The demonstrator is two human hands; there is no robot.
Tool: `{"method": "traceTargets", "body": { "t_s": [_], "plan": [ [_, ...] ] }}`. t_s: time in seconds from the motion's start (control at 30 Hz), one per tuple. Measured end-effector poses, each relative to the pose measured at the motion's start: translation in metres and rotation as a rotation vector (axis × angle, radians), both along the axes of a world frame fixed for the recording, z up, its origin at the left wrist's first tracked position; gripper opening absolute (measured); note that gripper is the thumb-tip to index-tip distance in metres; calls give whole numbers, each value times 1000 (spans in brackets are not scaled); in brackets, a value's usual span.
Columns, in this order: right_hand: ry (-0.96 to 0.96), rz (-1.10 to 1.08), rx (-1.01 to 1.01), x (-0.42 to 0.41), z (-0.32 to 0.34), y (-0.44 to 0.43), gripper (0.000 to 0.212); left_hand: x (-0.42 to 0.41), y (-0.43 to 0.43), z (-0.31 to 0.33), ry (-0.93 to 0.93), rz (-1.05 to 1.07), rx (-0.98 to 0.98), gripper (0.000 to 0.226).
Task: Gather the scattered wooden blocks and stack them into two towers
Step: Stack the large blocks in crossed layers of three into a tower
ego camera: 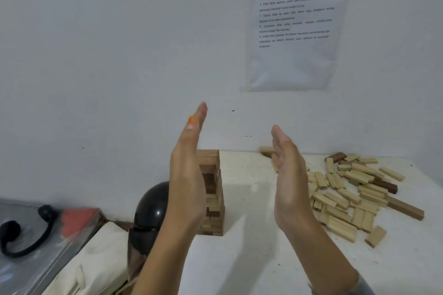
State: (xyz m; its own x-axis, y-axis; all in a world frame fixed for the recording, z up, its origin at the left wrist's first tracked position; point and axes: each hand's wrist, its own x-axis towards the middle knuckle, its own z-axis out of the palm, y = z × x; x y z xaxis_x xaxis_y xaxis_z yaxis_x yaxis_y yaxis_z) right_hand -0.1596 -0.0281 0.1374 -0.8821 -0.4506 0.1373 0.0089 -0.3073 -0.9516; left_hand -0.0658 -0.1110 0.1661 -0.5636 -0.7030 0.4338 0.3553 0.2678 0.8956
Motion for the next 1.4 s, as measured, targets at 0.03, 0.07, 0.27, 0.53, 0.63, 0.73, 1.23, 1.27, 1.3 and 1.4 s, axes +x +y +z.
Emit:
{"method": "traceTargets", "body": {
  "t_s": [0.03,0.07,0.27,0.53,0.63,0.73,1.23,1.27,1.3,1.4],
  "plan": [
    [4,-22,-10,-4,2,6,40,-8,8,1,5,-38,-17,57],
    [8,-45,-20,-7,4,13,40,-15,15,1,1,-73,-29,59],
    [23,-179,-38,-37,5,57,38,-68,55,-5,-71,-255,-10,57],
    [10,-366,50,-97,-22,131,30,-139,99,-46,-218,-415,-19,37],
    [-7,-414,92,-121,-39,156,31,-160,113,-68,-295,-426,-84,36],
    [-21,-474,174,-143,-63,178,32,-177,126,-90,-353,-451,-58,29],
    [589,-391,1013,-220,-166,218,35,-263,130,-168,-610,-389,-327,26],
    [557,-353,1026,-222,-167,220,36,-269,130,-172,-606,-364,-340,25],
    [535,-327,1014,-225,-168,222,37,-273,129,-175,-607,-335,-357,22],
    [491,-298,853,-232,-164,227,46,-285,129,-184,-607,-243,-391,21]
  ]
}}
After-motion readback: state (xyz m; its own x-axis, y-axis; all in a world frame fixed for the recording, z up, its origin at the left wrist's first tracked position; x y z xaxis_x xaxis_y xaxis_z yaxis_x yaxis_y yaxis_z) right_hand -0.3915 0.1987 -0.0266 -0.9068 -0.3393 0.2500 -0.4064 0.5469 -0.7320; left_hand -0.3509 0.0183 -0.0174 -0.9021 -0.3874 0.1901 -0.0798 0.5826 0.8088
